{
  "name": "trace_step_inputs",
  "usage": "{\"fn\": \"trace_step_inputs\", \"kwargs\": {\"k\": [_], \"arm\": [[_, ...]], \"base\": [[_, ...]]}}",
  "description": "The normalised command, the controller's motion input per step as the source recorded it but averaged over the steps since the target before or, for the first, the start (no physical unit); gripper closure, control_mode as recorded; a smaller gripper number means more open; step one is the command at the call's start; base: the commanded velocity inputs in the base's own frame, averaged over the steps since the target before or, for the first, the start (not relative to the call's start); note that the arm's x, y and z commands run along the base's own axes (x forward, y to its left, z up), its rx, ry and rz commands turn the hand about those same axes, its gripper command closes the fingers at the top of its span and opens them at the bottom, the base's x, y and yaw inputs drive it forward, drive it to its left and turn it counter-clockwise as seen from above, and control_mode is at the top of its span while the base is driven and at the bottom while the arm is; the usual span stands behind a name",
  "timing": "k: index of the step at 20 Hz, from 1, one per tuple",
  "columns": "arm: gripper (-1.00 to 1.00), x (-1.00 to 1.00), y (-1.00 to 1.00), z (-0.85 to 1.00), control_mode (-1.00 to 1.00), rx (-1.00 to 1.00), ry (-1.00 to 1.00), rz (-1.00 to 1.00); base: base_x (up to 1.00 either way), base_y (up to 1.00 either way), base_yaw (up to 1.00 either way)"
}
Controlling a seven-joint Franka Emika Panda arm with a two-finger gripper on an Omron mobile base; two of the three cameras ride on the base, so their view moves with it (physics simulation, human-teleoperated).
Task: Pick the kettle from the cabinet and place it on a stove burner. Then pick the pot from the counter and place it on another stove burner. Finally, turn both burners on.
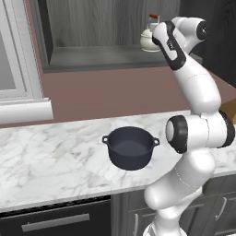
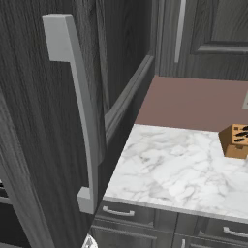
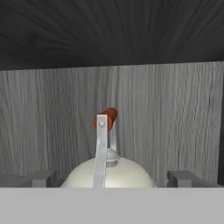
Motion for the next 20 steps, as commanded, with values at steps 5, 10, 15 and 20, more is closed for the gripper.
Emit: {"fn": "trace_step_inputs", "kwargs": {"k": [5,10,15,20], "arm": [[-1.0,0.29,0.02,0.0,-1.0,0.0,0.0,0.0],[-1.0,0.27,0.07,0.0,-1.0,0.0,0.0,0.0],[-1.0,0.23,0.09,0.0,-1.0,0.0,0.0,0.0],[1.0,0.25,0.12,0.0,-1.0,0.0,0.0,0.0]], "base": [[0.0,0.0,0.0],[0.0,0.0,0.0],[0.0,0.0,0.0],[0.0,0.0,0.0]]}}
